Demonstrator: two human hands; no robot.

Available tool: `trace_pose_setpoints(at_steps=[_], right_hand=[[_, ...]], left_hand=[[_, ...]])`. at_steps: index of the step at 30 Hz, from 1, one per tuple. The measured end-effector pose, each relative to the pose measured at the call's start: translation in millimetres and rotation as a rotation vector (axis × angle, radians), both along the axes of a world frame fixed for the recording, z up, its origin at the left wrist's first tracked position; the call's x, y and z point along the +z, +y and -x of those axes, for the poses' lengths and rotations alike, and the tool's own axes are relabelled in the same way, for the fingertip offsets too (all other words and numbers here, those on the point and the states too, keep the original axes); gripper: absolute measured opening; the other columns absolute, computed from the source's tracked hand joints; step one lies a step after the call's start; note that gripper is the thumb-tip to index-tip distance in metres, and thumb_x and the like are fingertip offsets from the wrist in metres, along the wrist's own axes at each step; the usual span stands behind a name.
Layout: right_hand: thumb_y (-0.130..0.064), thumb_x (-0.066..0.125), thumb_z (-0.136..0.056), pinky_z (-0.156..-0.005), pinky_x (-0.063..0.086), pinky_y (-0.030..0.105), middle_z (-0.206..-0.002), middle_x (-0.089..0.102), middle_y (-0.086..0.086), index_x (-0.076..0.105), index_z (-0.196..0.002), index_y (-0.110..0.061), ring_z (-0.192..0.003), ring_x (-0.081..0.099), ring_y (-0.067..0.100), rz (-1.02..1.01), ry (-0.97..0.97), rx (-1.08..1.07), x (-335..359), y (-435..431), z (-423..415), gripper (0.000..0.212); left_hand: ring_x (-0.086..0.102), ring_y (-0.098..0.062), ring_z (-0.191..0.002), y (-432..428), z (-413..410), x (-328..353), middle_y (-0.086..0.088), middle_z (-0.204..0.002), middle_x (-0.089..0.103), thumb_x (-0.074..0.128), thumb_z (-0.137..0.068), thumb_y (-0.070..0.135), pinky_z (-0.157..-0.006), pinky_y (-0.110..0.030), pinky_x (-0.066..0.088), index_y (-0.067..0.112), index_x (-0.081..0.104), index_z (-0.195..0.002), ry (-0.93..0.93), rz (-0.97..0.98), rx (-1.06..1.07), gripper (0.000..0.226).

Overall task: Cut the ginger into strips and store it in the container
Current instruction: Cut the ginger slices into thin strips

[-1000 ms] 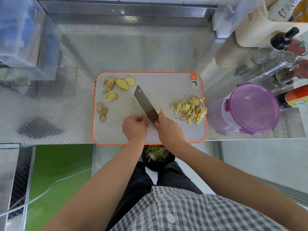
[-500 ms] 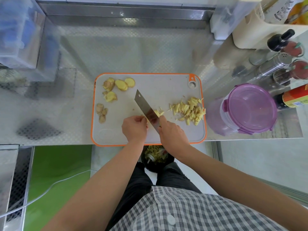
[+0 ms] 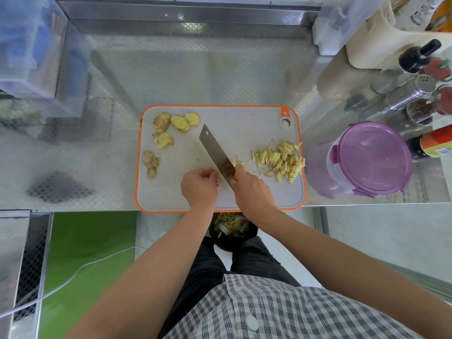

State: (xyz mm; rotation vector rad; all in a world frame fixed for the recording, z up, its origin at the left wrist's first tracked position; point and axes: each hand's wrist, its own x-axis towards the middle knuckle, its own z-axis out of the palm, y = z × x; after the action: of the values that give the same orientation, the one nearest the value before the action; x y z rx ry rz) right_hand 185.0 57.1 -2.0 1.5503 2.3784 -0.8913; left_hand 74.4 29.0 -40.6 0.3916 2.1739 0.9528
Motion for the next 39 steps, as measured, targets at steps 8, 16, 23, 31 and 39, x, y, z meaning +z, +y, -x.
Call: trace_pose_setpoints(at_steps=[8, 16, 23, 31, 39], right_hand=[[-0.014, 0.036, -0.100, -0.060, 0.034, 0.035, -0.074, 0.041, 0.000, 0.035, -0.116, -0.010, -0.068, 0.044, 0.027, -0.007, -0.017, 0.047, 7, -2, -7, 0.016], [-0.008, 0.036, -0.098, -0.059, 0.033, 0.035, -0.075, 0.042, 0.001, 0.034, -0.108, -0.012, -0.068, 0.045, 0.026, 0.006, -0.030, 0.047, 7, -4, -4, 0.011], [-0.014, 0.037, -0.100, -0.059, 0.033, 0.036, -0.071, 0.039, -0.002, 0.028, -0.097, -0.015, -0.066, 0.043, 0.027, -0.006, -0.052, 0.015, -4, -4, 6, 0.010], [-0.019, 0.035, -0.101, -0.057, 0.035, 0.036, -0.073, 0.046, 0.003, 0.036, -0.107, -0.010, -0.065, 0.045, 0.029, 0.013, 0.102, -0.009, -2, -14, -3, 0.011], [-0.016, 0.037, -0.100, -0.058, 0.036, 0.035, -0.078, 0.052, 0.010, 0.038, -0.109, -0.008, -0.070, 0.051, 0.031, 0.012, 0.082, -0.156, -10, 0, -23, 0.013]], left_hand=[[0.068, -0.020, -0.060, 1, 0, 1, -0.001, -0.057, 0.068, 0.068, -0.081, 0.015, -0.074, -0.037, 0.056, 0.024, 0.067, -0.063, -0.013, 0.002, -0.002, 0.020], [0.068, -0.021, -0.062, 1, 0, 1, -0.002, -0.057, 0.068, 0.068, -0.082, 0.014, -0.075, -0.037, 0.056, 0.025, 0.066, -0.062, 0.006, 0.002, -0.020, 0.023], [0.069, -0.025, -0.064, 0, 0, -4, -0.003, -0.059, 0.069, 0.068, -0.081, 0.015, -0.072, -0.041, 0.056, 0.029, 0.063, -0.057, 0.039, 0.003, -0.048, 0.028], [0.066, -0.022, -0.073, -5, 9, -7, -0.002, -0.071, 0.070, 0.056, -0.088, 0.019, -0.070, -0.033, 0.051, 0.013, 0.071, -0.079, 0.169, -0.004, -0.080, 0.018], [0.055, -0.018, -0.081, 2, 11, -1, 0.001, -0.085, 0.061, 0.050, -0.093, 0.013, -0.072, -0.026, 0.037, 0.008, 0.064, -0.098, 0.288, 0.004, -0.123, 0.015]])
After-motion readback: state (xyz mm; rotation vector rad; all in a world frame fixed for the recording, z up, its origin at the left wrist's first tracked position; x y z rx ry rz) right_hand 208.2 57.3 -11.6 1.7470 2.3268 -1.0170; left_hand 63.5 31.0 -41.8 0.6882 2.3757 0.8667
